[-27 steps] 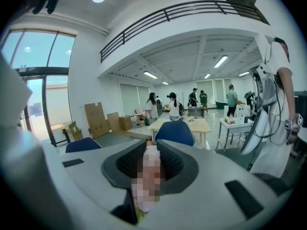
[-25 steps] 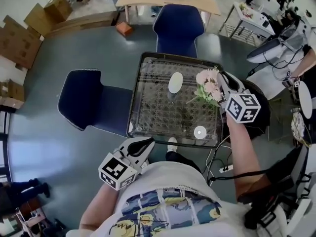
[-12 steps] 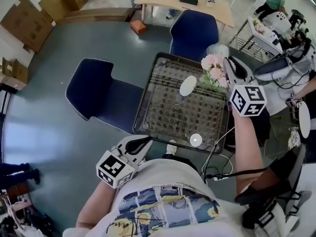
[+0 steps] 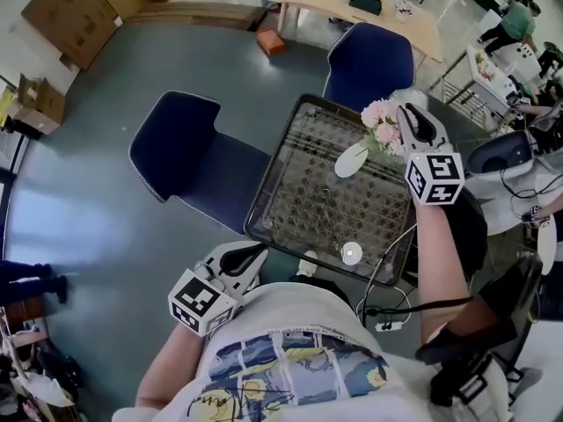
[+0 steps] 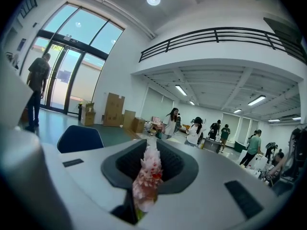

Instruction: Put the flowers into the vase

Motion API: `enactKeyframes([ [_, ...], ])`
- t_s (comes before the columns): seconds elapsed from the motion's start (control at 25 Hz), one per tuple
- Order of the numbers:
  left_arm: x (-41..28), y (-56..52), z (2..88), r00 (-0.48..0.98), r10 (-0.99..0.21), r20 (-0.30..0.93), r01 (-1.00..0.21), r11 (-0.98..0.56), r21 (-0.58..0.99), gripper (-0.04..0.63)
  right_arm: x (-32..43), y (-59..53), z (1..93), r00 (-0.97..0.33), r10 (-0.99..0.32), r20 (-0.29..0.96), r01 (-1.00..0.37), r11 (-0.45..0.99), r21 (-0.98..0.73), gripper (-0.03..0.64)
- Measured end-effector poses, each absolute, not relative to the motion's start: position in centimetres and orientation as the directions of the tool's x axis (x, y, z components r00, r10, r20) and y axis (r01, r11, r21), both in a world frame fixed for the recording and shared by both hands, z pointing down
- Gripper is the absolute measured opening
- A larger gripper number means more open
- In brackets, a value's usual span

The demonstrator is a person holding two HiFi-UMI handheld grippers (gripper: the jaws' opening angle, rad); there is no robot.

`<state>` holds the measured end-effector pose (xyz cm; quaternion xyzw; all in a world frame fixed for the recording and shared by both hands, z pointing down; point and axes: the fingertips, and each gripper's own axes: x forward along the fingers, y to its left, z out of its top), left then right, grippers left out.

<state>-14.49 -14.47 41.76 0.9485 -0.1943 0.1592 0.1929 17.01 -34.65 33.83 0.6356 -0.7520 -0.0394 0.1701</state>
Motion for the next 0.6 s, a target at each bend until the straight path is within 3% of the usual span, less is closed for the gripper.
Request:
enactKeyframes([
  [0.6, -13.6, -15.2, 42.9, 0.835, -0.349, 0.424, -0.491, -0.821, 0.291, 0.011, 14.9, -35.8, 44.3, -0.217, -0.930, 0.295, -0.898, 0.309, 0.312, 0.072],
])
